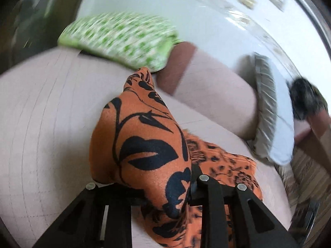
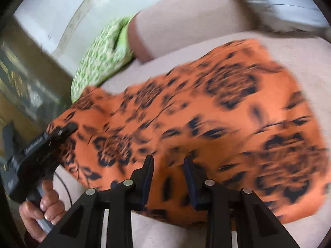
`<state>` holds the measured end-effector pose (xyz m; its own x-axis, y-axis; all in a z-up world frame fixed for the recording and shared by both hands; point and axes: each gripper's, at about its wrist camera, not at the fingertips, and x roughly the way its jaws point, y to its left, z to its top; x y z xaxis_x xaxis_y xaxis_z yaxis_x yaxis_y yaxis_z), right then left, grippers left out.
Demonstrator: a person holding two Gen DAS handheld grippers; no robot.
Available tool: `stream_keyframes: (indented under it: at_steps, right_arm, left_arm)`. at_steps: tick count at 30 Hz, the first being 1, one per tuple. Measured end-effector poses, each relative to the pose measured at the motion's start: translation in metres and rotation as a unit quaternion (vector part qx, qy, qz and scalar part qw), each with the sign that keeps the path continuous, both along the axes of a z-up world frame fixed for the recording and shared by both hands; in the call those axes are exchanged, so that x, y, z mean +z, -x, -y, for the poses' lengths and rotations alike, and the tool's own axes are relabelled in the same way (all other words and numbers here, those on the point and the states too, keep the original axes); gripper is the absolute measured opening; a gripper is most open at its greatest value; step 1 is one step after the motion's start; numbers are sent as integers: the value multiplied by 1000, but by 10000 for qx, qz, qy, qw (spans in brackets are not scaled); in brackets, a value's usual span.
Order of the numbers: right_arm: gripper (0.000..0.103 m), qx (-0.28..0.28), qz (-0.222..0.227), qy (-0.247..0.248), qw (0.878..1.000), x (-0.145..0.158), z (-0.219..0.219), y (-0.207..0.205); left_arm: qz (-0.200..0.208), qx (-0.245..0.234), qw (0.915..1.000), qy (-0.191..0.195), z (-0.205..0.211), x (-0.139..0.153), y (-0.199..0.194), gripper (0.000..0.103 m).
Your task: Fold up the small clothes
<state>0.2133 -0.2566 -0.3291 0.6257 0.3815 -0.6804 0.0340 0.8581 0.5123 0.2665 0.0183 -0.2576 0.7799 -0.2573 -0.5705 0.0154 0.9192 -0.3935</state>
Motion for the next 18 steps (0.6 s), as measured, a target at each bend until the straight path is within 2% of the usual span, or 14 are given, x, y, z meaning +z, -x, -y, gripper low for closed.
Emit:
stream_keyframes:
  at_steps: [4, 7, 11, 13, 15, 16, 18]
  right_arm:
    - [33, -561, 228, -254, 9978, 13, 65, 19]
    - [33, -1005, 385, -560, 9926, 20, 114, 34]
    - [33, -1475, 558, -1001, 9824, 24, 171, 51]
    - [34, -1562, 596, -1302, 9773, 22, 190, 54]
    - [35, -1587, 524, -1717, 9709, 14, 206, 54]
    - [35, -1545, 472, -1915, 9681, 10, 208, 51]
    - [37, -1419, 335, -2359, 9608, 1, 211, 44]
  left_arm:
    - [238, -464, 9976, -449, 57, 20, 11, 25]
    - [234, -852, 9934, -737, 112, 22, 14, 25]
    - [-8, -1444, 9848, -967, 197, 3, 11, 25]
    - [-361, -1901, 9730, -1255, 239, -24, 6, 27]
    - [-665, -2171, 9624, -1490, 256, -42, 6, 29]
    - [-644, -2215, 9610, -1526, 254, -43, 8, 32]
    - [-374, -2432, 9604, -1306, 236, -31, 18, 43]
